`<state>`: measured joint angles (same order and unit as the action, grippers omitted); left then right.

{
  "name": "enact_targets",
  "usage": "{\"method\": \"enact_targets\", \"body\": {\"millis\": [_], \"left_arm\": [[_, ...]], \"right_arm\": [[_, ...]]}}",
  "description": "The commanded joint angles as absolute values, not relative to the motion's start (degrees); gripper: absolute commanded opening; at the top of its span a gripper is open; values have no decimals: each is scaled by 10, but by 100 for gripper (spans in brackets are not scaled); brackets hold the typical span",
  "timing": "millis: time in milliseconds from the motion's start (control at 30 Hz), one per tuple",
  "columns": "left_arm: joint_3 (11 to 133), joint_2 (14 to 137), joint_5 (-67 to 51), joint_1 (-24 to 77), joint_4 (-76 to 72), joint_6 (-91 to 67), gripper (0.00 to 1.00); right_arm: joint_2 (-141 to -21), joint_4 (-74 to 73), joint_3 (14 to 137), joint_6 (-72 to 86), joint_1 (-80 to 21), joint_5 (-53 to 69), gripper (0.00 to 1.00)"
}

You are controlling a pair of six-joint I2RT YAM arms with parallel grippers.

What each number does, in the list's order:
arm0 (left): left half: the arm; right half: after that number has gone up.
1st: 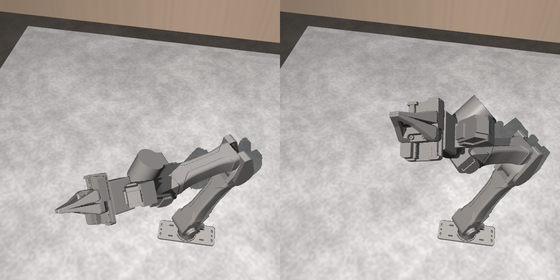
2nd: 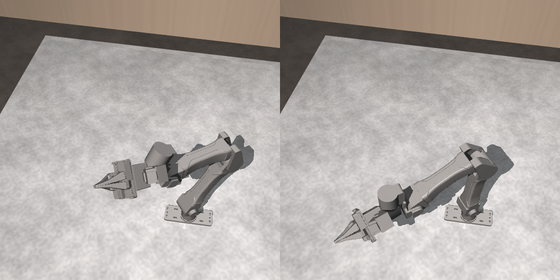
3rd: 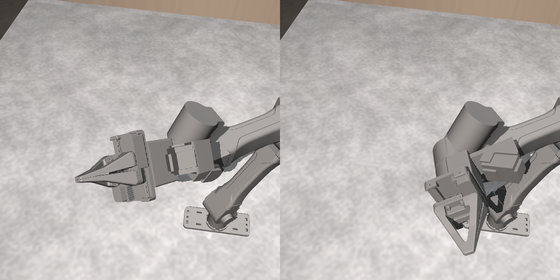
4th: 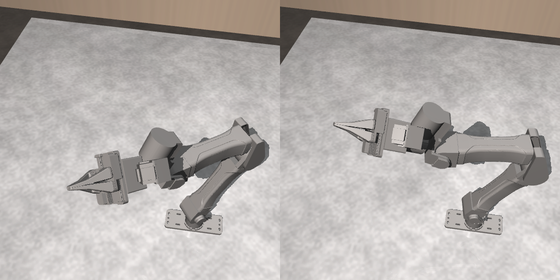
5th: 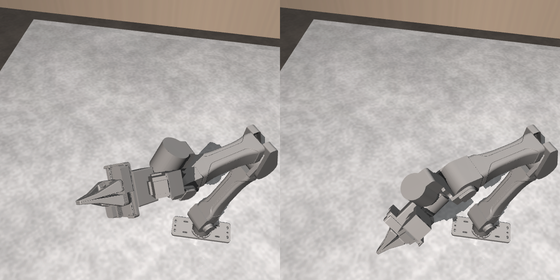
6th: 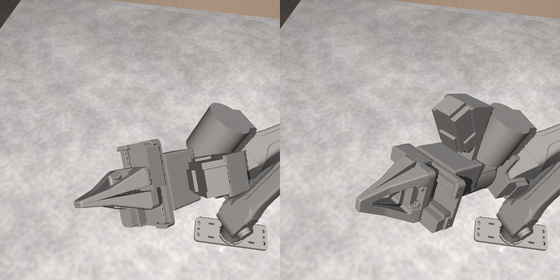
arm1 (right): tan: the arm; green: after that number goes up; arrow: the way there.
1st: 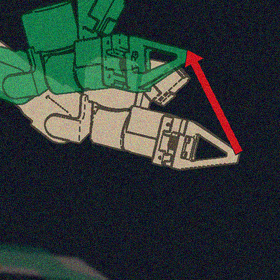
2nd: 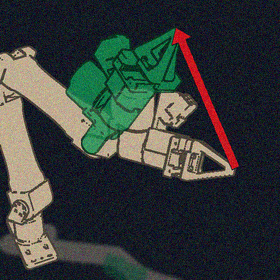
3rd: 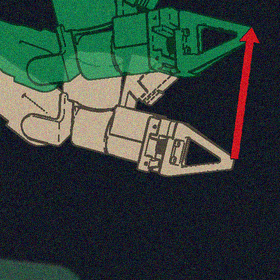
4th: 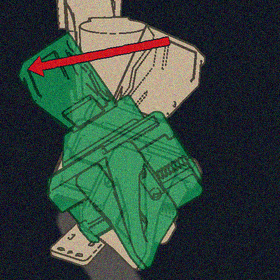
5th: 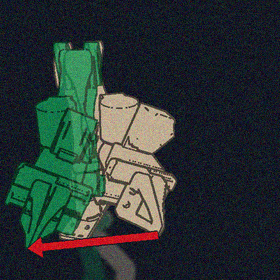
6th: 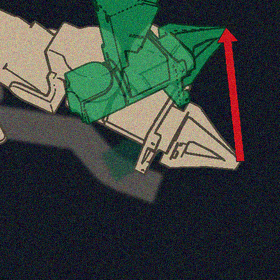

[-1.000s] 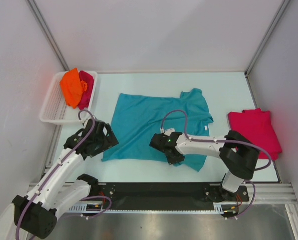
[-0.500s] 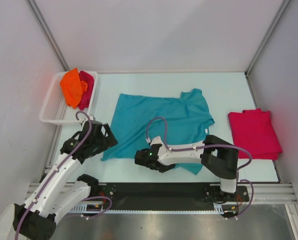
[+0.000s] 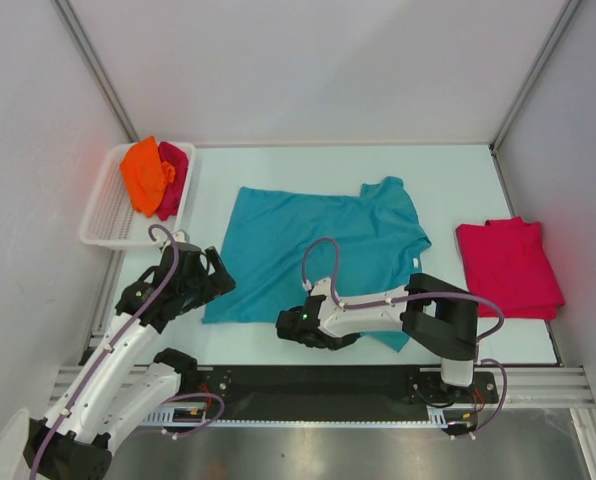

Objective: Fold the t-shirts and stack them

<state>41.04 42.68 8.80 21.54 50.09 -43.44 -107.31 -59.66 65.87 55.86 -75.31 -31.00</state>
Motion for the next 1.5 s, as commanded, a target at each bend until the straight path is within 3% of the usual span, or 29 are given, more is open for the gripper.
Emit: {"method": "enact_targets", "body": {"millis": [0, 500, 733, 867, 1133, 1167, 1267, 1333, 1467], "left_arm": [[414, 420, 82, 219, 485, -425, 99], [410, 418, 82, 218, 471, -418, 100], [406, 424, 83, 219, 464, -418, 99], [398, 436, 81, 219, 453, -417, 100], [404, 458, 77, 219, 439, -406, 99], [405, 459, 76, 219, 436, -406, 99], [409, 466, 72, 219, 432, -405, 100], [412, 469, 73, 219, 432, -403, 100], [416, 472, 70, 219, 430, -401, 99]], "right_arm": [[-1055, -597, 641, 592, -756, -325, 0], [-1041, -867, 752, 704, -797, -440, 0], [-996, -870, 808, 665, -799, -393, 0], [-983, -870, 837, 671, -789, -426, 0], [-995, -782, 793, 581, -699, -376, 0], [-990, -761, 783, 570, -683, -354, 4], [-957, -681, 737, 534, -647, -286, 34], [-935, -651, 712, 531, -641, -273, 40], [-926, -639, 693, 527, -623, -265, 40]]}}
